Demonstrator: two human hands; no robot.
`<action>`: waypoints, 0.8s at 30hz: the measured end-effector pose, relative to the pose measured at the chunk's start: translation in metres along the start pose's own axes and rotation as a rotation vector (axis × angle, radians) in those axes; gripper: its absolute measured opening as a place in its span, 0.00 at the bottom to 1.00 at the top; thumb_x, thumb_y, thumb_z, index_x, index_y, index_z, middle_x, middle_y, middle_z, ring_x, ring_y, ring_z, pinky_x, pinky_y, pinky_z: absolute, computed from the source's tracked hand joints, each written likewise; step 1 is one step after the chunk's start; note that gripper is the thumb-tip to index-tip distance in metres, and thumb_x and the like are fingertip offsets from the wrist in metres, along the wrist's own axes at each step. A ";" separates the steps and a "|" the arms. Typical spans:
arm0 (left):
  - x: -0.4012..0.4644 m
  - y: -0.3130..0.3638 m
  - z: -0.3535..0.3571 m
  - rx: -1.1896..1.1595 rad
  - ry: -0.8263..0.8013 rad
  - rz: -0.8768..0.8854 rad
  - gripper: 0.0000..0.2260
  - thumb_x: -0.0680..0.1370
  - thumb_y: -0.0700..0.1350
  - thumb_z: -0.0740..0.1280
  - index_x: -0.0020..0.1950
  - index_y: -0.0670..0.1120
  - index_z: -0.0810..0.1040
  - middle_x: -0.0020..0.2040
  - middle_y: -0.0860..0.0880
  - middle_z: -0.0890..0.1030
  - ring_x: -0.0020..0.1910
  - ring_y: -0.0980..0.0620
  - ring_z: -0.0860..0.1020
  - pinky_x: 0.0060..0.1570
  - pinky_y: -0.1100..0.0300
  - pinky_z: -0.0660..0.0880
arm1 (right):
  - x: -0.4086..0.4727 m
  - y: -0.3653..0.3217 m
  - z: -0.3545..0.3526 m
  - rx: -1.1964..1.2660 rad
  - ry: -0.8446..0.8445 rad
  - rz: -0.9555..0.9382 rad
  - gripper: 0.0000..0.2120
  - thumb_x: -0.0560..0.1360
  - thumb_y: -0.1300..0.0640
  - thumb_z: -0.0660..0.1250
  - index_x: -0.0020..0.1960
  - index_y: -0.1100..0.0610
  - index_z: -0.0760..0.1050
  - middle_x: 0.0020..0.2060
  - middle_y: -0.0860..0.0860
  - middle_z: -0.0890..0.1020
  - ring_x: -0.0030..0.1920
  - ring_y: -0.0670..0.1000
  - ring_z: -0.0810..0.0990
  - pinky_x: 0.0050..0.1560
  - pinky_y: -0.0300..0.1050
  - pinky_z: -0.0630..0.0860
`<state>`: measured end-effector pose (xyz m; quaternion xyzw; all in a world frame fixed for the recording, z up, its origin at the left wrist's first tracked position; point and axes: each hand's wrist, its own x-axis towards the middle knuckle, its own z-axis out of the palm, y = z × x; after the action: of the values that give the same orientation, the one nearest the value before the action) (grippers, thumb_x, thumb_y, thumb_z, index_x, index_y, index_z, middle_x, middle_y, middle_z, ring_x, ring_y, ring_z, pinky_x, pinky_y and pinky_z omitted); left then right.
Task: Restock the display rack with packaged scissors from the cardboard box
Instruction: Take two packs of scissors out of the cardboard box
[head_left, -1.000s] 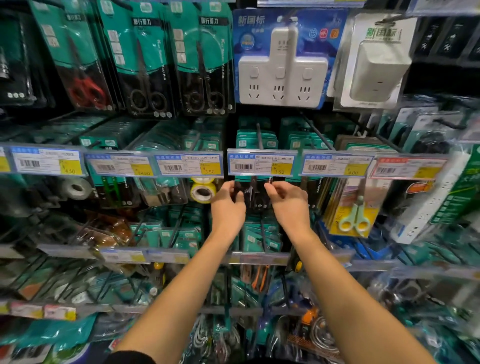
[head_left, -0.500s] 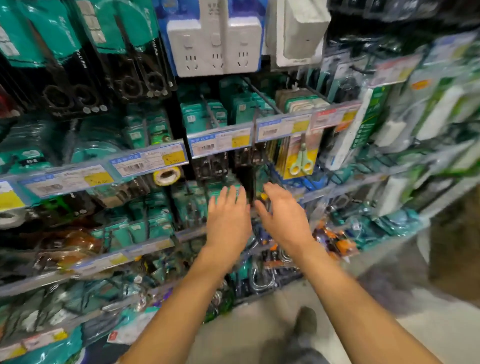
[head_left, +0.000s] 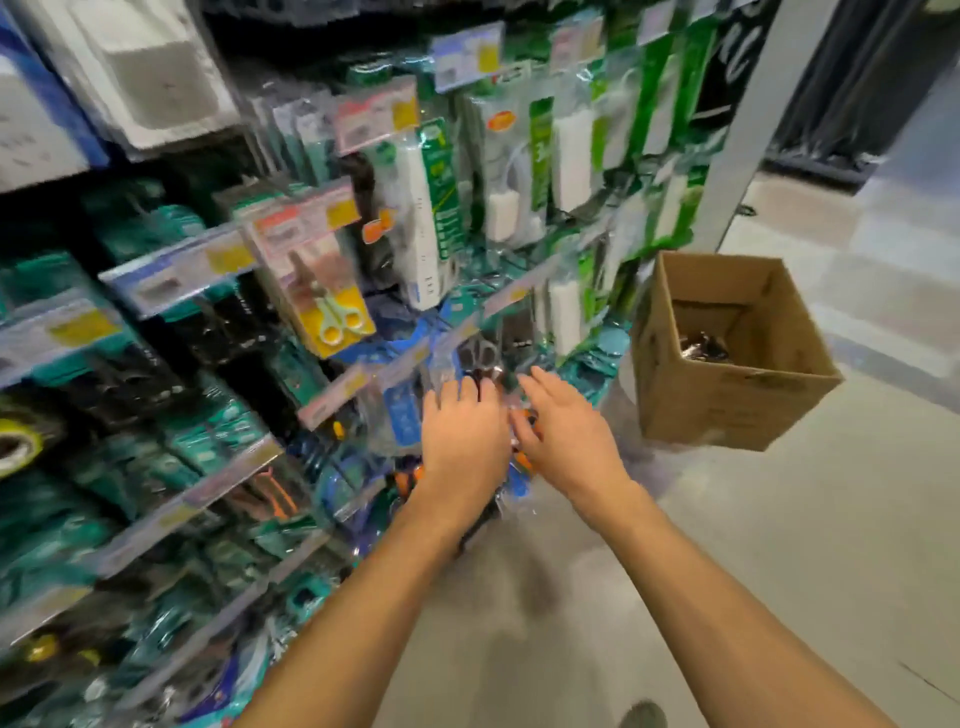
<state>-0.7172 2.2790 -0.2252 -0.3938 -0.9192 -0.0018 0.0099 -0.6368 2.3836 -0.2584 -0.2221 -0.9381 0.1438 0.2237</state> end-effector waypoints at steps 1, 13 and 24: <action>0.008 0.025 -0.002 0.000 0.005 0.032 0.19 0.83 0.52 0.53 0.70 0.45 0.67 0.67 0.45 0.74 0.70 0.44 0.69 0.69 0.47 0.64 | -0.003 0.021 -0.012 -0.020 0.030 0.016 0.20 0.74 0.54 0.70 0.62 0.63 0.77 0.59 0.61 0.81 0.59 0.60 0.80 0.57 0.51 0.78; 0.075 0.259 -0.007 0.061 0.061 0.215 0.20 0.83 0.53 0.54 0.70 0.45 0.67 0.65 0.45 0.75 0.67 0.43 0.71 0.65 0.48 0.66 | -0.032 0.244 -0.124 -0.067 0.149 0.191 0.20 0.73 0.57 0.73 0.60 0.67 0.79 0.57 0.65 0.81 0.59 0.62 0.80 0.61 0.53 0.75; 0.112 0.345 0.008 0.085 -0.032 0.164 0.22 0.83 0.52 0.55 0.74 0.44 0.64 0.68 0.44 0.74 0.68 0.42 0.70 0.65 0.49 0.65 | -0.034 0.331 -0.146 -0.131 0.051 0.215 0.20 0.77 0.49 0.65 0.65 0.58 0.75 0.61 0.55 0.79 0.60 0.56 0.77 0.58 0.48 0.75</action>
<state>-0.5446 2.5982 -0.2323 -0.4668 -0.8832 0.0441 0.0121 -0.4219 2.6768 -0.2670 -0.3391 -0.9102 0.0996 0.2160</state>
